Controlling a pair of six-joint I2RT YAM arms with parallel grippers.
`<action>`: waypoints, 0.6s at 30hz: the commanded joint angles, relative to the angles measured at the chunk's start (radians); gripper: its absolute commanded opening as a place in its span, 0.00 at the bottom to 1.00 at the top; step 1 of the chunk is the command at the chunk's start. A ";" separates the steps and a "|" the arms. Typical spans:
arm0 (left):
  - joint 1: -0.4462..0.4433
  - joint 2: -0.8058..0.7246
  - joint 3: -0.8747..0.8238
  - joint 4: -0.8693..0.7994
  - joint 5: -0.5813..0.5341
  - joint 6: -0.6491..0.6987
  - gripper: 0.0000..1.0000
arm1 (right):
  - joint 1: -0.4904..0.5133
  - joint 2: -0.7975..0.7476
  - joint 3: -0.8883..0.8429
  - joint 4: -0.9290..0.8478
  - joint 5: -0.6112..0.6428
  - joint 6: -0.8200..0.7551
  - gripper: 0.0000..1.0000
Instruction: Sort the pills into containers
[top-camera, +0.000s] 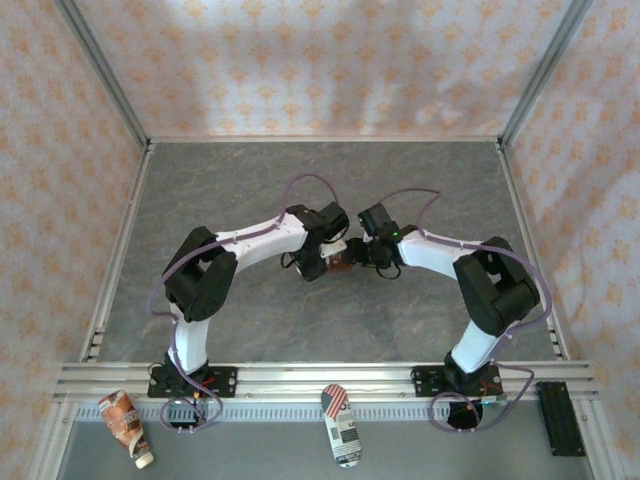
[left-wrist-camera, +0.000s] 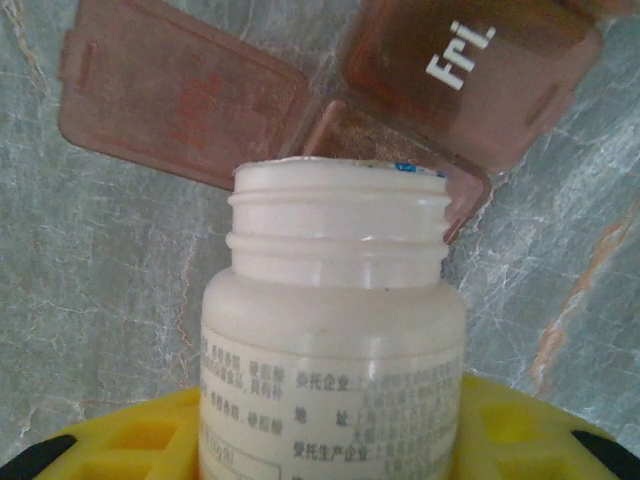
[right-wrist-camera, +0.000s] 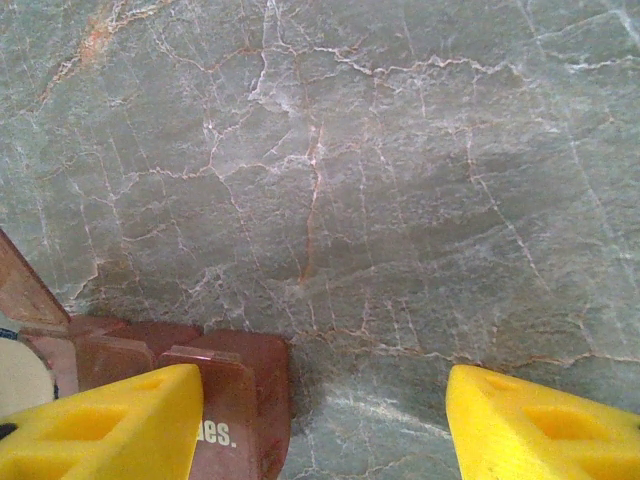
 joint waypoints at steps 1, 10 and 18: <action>-0.013 0.022 0.028 -0.052 -0.035 0.030 0.00 | 0.007 0.018 -0.010 0.002 0.005 0.011 0.65; -0.015 0.022 0.050 -0.067 -0.044 0.035 0.00 | 0.007 0.017 -0.010 0.002 0.005 0.011 0.65; -0.014 0.029 0.068 -0.084 -0.059 0.043 0.00 | 0.008 0.017 -0.010 0.000 0.007 0.012 0.65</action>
